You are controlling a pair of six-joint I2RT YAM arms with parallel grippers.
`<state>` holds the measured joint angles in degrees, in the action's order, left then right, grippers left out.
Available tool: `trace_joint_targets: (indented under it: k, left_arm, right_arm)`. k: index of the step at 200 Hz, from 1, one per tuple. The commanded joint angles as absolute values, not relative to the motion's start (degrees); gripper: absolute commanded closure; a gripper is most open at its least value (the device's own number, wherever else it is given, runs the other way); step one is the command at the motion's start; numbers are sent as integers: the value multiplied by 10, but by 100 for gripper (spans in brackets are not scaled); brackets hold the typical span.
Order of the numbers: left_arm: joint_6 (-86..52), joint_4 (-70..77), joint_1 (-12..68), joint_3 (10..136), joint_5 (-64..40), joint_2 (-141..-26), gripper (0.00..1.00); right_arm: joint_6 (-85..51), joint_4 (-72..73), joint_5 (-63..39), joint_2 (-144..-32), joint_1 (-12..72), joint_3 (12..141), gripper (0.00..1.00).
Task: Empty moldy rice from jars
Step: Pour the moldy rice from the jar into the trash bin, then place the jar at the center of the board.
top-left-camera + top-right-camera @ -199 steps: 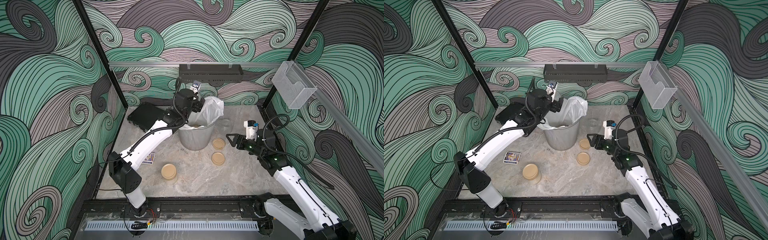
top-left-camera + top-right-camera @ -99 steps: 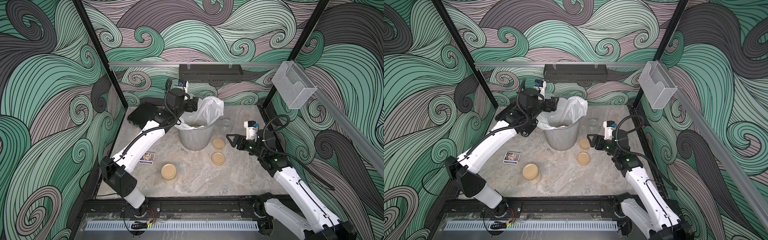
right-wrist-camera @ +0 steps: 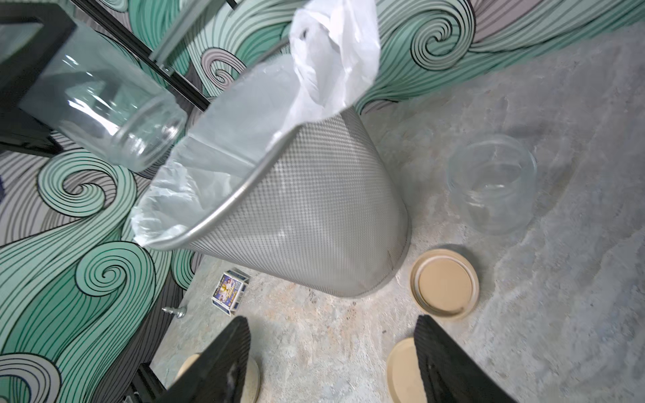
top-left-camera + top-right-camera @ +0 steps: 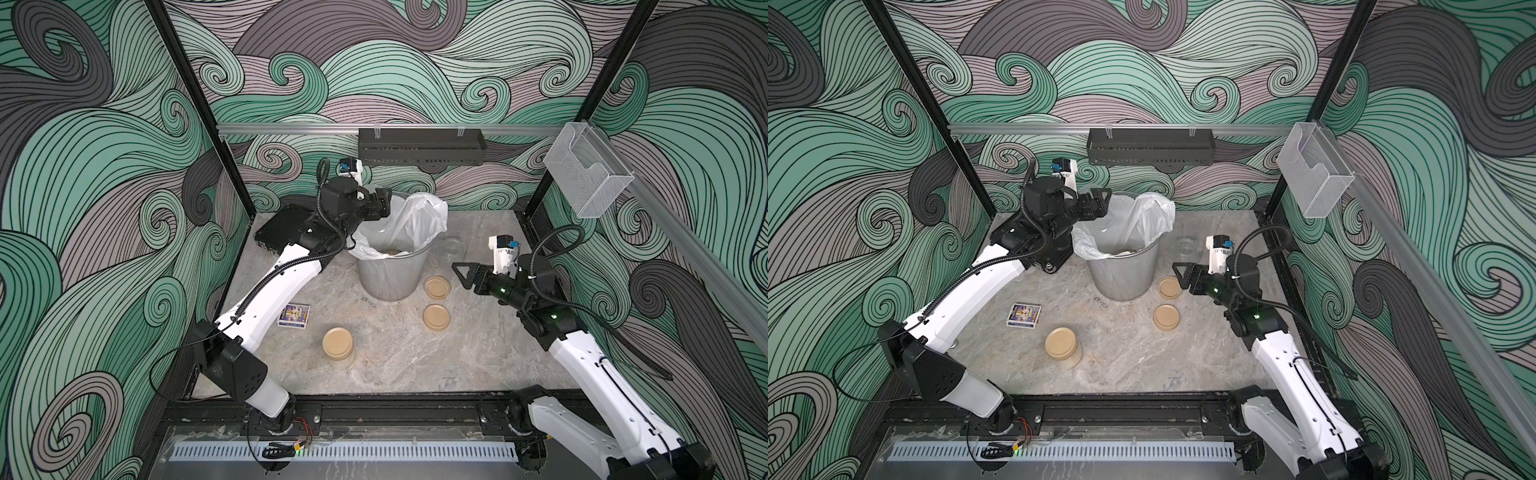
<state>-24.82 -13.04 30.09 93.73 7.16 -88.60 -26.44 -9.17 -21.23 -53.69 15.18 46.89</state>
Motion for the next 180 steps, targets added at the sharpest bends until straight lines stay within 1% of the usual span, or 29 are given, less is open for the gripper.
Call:
trace_joint_targets:
  k: [1,33,86,141,180]
  left_arm:
    - [-327,-46,292,947,38,-854,51]
    - [-454,-1,263,928,-18,-868,51]
    - [-587,61,259,900,-33,-877,50]
    - [-720,131,259,875,-77,-900,50]
    - [-781,158,259,864,-104,-918,50]
  right_arm:
    - [-272,-21,-259,-553,149,499,27]
    - [-302,96,-315,-594,149,501,28]
    - [-348,267,-383,-691,156,541,31]
    - [-344,327,-403,-776,208,608,31]
    - [-335,338,-402,-813,237,642,32]
